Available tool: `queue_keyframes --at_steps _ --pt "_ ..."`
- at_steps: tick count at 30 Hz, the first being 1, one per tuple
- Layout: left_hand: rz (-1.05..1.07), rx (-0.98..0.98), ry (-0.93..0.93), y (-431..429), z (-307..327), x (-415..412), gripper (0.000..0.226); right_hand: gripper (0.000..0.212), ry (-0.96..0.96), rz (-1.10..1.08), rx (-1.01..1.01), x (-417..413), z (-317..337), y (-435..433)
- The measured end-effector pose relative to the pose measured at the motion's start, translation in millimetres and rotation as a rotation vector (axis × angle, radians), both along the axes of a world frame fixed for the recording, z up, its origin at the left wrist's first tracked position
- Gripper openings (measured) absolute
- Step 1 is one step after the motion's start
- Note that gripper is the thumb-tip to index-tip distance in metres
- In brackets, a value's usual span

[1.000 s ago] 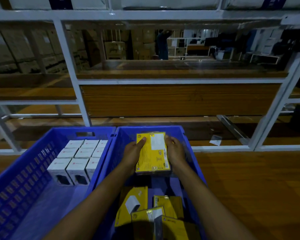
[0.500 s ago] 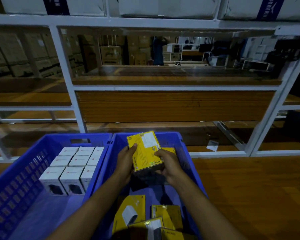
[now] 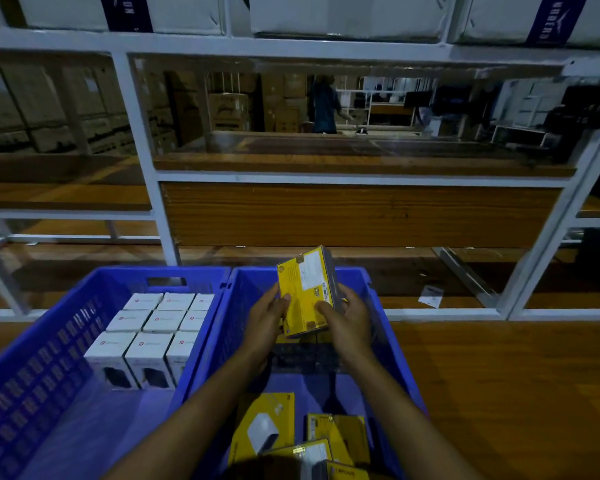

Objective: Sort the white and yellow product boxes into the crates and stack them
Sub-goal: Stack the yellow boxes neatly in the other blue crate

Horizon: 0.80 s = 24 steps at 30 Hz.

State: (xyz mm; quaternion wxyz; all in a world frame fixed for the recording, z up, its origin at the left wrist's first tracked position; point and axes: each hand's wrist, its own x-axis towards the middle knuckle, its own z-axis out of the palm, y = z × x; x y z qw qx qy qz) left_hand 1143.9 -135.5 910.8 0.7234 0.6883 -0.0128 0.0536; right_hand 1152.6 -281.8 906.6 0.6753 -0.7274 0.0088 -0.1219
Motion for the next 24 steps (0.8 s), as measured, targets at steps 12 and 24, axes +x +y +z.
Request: queue_keyframes --at_steps 12,24 --pt "-0.051 -0.308 0.108 6 6 -1 0.015 0.064 -0.425 0.107 -0.831 -26 -17 35" --pt "-0.042 -0.548 0.218 8 7 2 0.031 0.042 0.181 -0.004 0.222 0 -1 11"
